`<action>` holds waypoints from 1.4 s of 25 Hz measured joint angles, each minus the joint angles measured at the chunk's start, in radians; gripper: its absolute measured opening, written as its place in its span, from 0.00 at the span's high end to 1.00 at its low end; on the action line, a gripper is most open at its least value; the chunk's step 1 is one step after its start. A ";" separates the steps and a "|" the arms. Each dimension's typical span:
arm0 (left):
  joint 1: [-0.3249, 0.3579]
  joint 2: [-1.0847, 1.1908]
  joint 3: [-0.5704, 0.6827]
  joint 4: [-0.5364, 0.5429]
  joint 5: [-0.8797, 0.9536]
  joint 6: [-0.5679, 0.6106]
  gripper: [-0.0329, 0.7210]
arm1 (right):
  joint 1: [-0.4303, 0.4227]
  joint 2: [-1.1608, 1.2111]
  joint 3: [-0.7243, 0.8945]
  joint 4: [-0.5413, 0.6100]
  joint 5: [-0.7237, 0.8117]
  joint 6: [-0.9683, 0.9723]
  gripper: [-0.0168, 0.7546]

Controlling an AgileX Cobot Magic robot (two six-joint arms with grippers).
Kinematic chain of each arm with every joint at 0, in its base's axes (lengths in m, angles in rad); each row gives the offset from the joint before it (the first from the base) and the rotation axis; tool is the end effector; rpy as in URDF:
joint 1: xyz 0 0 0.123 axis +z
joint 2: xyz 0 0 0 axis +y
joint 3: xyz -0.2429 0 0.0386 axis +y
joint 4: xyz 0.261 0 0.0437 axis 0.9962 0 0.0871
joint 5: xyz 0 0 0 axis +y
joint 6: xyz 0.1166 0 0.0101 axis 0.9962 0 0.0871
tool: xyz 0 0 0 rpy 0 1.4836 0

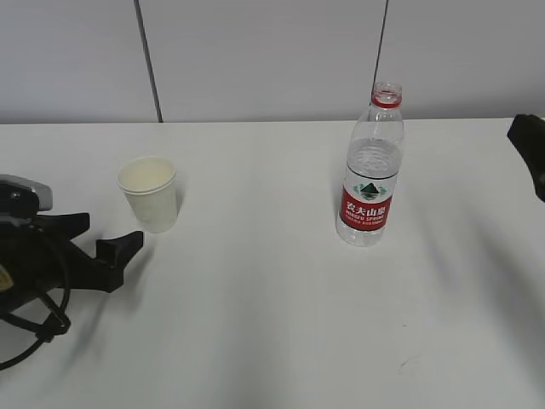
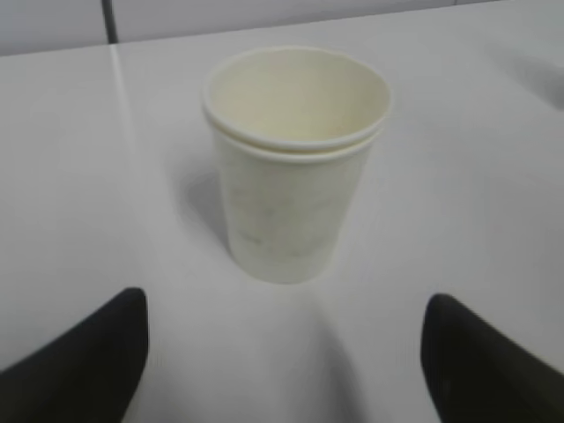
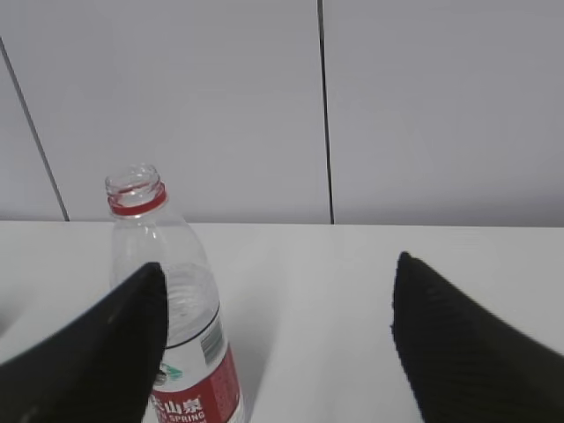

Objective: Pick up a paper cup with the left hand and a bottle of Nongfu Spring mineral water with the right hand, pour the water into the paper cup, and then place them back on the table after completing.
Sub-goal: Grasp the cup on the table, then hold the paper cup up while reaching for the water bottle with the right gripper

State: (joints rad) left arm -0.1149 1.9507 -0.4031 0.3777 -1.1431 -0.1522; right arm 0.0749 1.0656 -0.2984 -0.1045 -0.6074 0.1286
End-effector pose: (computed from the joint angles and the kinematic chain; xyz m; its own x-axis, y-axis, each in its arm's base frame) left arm 0.2730 -0.0710 0.0369 -0.3319 0.0486 -0.9421 0.4253 0.8991 -0.1034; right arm 0.2497 0.0257 0.1957 -0.0805 0.0367 -0.9961 -0.1306 0.9903 0.0470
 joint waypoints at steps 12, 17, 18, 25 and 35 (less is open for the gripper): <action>-0.125 0.164 -0.208 -0.127 0.000 0.000 0.18 | 0.000 0.000 0.000 0.002 -0.041 0.003 0.22; -0.140 0.206 -0.294 -0.187 -0.001 0.000 0.18 | 0.000 0.000 0.000 0.004 -0.048 0.005 0.22; -0.140 0.217 -0.307 -0.194 -0.001 0.000 0.18 | 0.000 0.000 0.000 0.004 -0.050 0.005 0.22; -0.140 0.272 -0.378 -0.208 0.000 0.000 0.18 | 0.000 0.000 0.000 0.005 -0.061 0.005 0.22; -0.140 0.286 -0.397 -0.208 0.000 0.000 0.28 | 0.000 0.000 0.000 0.008 -0.063 0.005 0.22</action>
State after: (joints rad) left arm -0.2551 2.2367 -0.8005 0.1699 -1.1430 -0.1522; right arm 0.0749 1.0656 -0.2984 -0.0966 -0.6700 0.1333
